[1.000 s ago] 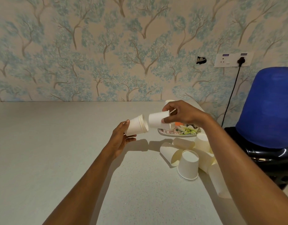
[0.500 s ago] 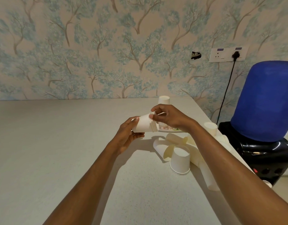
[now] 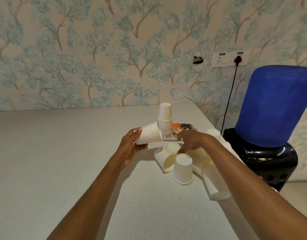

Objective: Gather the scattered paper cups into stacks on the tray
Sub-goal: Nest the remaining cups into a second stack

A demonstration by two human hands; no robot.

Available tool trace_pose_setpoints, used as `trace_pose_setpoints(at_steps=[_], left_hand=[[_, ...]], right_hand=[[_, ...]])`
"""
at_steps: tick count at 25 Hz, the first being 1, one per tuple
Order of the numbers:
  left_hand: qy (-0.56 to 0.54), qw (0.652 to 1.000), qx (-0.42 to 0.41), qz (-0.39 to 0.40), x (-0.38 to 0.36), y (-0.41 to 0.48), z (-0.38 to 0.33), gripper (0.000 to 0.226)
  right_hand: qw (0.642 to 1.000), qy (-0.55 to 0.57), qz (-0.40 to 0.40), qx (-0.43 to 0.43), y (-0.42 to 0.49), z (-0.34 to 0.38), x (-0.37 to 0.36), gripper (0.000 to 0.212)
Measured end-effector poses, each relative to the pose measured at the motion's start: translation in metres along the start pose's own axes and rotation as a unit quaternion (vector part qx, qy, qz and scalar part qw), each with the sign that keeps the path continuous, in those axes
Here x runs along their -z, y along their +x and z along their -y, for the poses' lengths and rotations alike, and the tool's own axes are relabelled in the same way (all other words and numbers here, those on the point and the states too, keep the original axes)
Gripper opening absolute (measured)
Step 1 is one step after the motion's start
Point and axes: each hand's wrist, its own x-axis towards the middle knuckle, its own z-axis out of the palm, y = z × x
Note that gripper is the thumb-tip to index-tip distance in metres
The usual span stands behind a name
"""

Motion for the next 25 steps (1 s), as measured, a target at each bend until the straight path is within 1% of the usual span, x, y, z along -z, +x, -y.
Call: trace_pose_setpoints(at_steps=[5,8,12,14,17,21,23,25], left_hand=[[0.005,1.0,-0.001,0.002,0.003,-0.004,0.001,0.031],[0.003,1.0,0.003,0.001,0.002,-0.006,0.004,0.026],[-0.001,1.0,0.006,0.002,0.003,-0.008,0.006,0.029],[-0.005,1.0,0.008,0.005,0.004,-0.009,0.007,0.031],[-0.011,1.0,0.012,0.009,0.003,-0.009,0.011,0.036],[-0.024,0.999,0.011,0.029,-0.003,-0.007,0.01,0.037],[-0.026,0.999,0.005,0.037,-0.005,-0.006,0.006,0.037],[-0.023,0.999,0.002,0.042,-0.007,-0.006,0.004,0.045]], right_hand=[[0.997,-0.074,0.009,0.001,0.004,0.005,-0.012,0.075],[0.998,-0.062,-0.013,0.005,0.001,0.007,-0.01,0.075],[0.995,0.012,-0.096,0.03,-0.013,0.004,0.017,0.07],[0.989,0.057,-0.124,0.048,-0.022,0.002,0.035,0.066],[0.981,0.117,-0.127,0.086,-0.032,0.008,0.046,0.064],[0.968,0.173,-0.122,0.131,-0.032,0.021,0.038,0.065],[0.957,0.229,-0.117,0.138,-0.031,0.024,0.033,0.069],[0.948,0.261,-0.12,0.137,-0.03,0.029,0.03,0.076]])
